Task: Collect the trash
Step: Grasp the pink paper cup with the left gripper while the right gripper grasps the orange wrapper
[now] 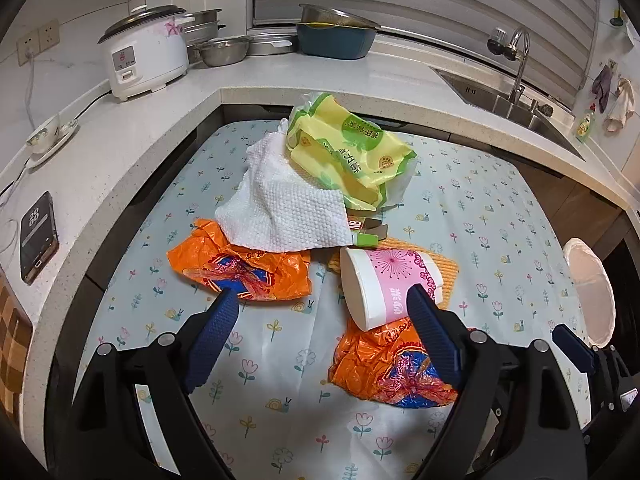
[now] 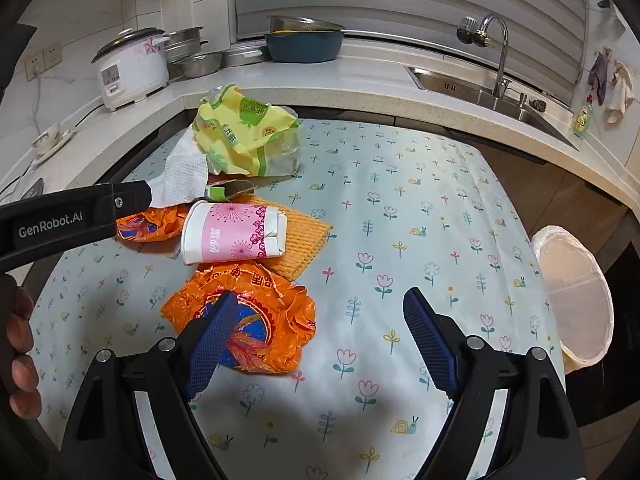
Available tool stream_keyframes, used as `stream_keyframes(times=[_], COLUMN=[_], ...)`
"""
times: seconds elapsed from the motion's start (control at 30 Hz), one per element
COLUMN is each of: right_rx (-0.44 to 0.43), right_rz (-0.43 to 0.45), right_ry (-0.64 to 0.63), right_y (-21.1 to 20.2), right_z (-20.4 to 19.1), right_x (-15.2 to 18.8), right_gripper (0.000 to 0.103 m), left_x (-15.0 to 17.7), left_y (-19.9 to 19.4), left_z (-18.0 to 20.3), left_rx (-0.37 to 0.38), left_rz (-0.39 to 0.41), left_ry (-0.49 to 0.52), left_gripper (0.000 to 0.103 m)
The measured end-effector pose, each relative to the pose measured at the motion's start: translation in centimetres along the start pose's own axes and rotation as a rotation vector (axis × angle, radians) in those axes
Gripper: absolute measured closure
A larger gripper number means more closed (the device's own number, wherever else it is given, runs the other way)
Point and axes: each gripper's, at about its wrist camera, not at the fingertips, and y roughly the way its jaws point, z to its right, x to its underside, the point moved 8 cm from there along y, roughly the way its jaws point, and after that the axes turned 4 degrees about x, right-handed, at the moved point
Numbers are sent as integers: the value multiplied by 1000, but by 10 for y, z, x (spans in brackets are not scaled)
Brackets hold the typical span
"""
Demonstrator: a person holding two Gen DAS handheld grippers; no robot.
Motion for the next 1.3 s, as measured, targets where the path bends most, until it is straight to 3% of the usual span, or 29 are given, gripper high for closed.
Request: stream_keyframes(times=[0.17,0.37,0.7,0.93,1.17,1.3], right_rx=[-8,-21,-62,-83,-86,-83], right_rz=[-34,-79,-135,-124,-120,-114], right_ry=[-2,0,16,22,35,40], right_y=[18,38,61,59,56,54], right_z=[-5,-8,-9,-8,0,4], right_x=[6,13,24,21,20,20], right_gripper=[25,35,76,85,87,88], left_x=[1,6,8,5,9,9], left_y=[12,30,57,71,81,77], left_z=[-2,0,9,17,28,37], left_rx=[0,15,34,60,90,94], left_rz=[-20,-55,-94,-106,-136,-127], left_ry=[-5,-12,-18,-35,-33,-11], left_gripper=[21,21,21,23,42,71])
